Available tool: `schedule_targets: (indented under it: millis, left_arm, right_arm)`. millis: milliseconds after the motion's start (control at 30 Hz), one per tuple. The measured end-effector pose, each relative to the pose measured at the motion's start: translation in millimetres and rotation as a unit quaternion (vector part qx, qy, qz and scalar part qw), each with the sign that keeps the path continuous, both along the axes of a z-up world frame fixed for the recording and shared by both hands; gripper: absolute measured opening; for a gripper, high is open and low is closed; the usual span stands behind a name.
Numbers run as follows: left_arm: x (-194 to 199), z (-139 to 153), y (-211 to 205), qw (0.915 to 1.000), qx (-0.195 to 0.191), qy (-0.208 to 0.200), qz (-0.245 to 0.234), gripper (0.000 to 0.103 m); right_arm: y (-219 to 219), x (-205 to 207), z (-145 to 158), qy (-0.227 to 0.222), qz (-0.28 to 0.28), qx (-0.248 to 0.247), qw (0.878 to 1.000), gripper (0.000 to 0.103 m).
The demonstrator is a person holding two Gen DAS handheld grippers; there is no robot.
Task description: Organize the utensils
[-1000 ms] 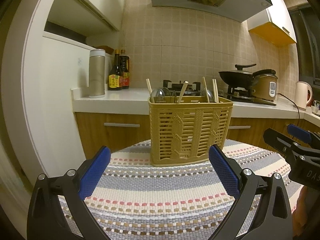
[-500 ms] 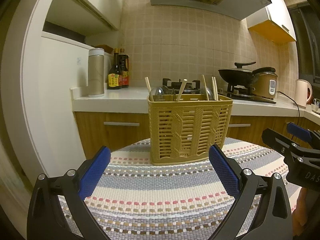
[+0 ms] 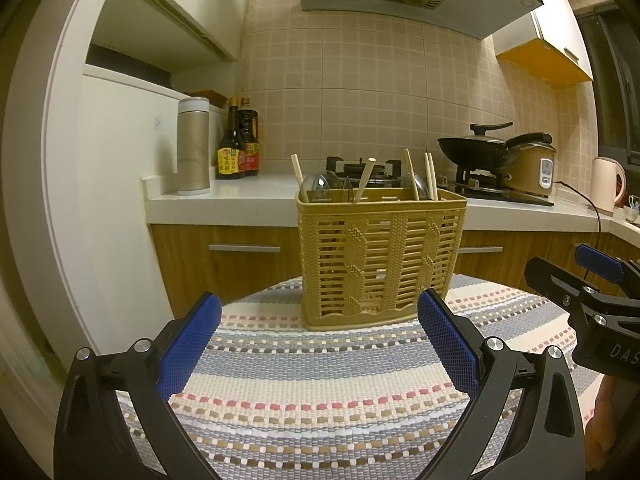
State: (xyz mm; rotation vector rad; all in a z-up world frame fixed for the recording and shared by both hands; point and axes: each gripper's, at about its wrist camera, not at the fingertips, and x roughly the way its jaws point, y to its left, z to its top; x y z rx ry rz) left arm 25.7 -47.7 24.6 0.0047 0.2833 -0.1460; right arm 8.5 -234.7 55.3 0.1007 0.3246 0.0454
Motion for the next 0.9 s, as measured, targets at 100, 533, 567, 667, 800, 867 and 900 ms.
schedule_targets:
  millis: [100, 533, 567, 667, 800, 867, 900]
  left_arm:
    - [-0.5, -0.1, -0.1, 1.0, 0.001, 0.0, 0.0, 0.095]
    - [-2.0, 0.1, -0.7, 1.0, 0.004, -0.001, -0.001, 0.095]
    - [-1.8, 0.2, -0.2, 1.0, 0.003, 0.0, -0.002, 0.095]
    - [-1.5, 0.5, 0.2, 1.0, 0.002, 0.0, -0.002, 0.095]
    - [-1.4, 0.3, 0.4, 1.0, 0.003, 0.0, -0.002, 0.095]
    - [-1.4, 0.4, 0.6, 1.0, 0.003, 0.001, -0.002, 0.095]
    - [-1.4, 0.4, 0.4, 1.0, 0.002, 0.001, -0.002, 0.095]
  right_arm:
    - [0.2, 0.0, -0.4, 0.0, -0.001, -0.001, 1.0, 0.095]
    - [2.2, 0.5, -0.5, 0.001, -0.003, -0.004, 1.0, 0.095]
    - [2.2, 0.5, -0.5, 0.001, -0.003, -0.004, 1.0, 0.095]
    - [2.0, 0.7, -0.9, 0.002, -0.003, -0.005, 1.0, 0.095]
    - [2.4, 1.6, -1.9, 0.005, -0.006, -0.007, 1.0, 0.095]
    - [2.2, 1.4, -2.0, 0.005, -0.007, -0.007, 1.0, 0.095]
    - [1.8, 1.2, -2.1, 0.005, -0.007, -0.007, 1.0, 0.095]
